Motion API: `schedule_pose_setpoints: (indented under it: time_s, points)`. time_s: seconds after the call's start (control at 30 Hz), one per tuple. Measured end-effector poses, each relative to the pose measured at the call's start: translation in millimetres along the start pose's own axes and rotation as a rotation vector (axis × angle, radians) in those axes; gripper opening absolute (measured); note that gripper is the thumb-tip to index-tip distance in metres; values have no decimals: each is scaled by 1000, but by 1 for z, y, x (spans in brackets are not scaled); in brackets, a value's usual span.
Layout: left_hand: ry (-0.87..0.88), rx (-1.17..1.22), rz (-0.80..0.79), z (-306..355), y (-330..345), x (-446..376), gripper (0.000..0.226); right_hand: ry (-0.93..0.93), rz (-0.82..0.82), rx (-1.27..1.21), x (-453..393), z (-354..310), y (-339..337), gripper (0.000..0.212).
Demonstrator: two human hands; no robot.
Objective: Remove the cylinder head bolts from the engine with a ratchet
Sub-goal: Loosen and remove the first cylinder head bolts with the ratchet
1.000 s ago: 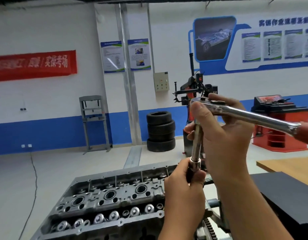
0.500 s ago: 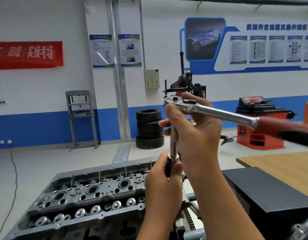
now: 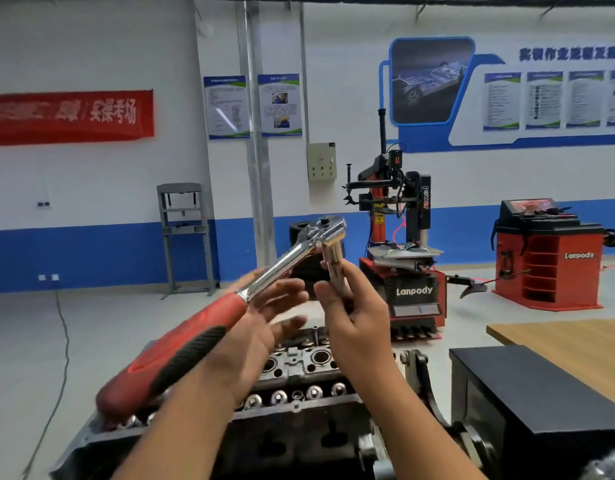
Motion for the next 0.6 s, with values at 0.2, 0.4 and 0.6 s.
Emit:
schedule_pose_setpoints:
  time_s: [0.2, 0.4, 0.6]
  points:
    - [-40, -976, -576, 112, 43, -8, 53, 53, 0, 133, 10, 9, 5, 22]
    - [262, -1796, -478, 104, 78, -20, 62, 212, -67, -9, -2, 5, -4, 48]
    - [287, -1718, -548, 99, 93, -21, 61, 264, -72, -66, 1, 4, -3, 51]
Point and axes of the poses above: each hand's wrist, its own x-axis away from the middle knuckle, its own y-axis out of the palm, z = x × y, the point moved 4 cm from there along -x, towards the middle knuckle
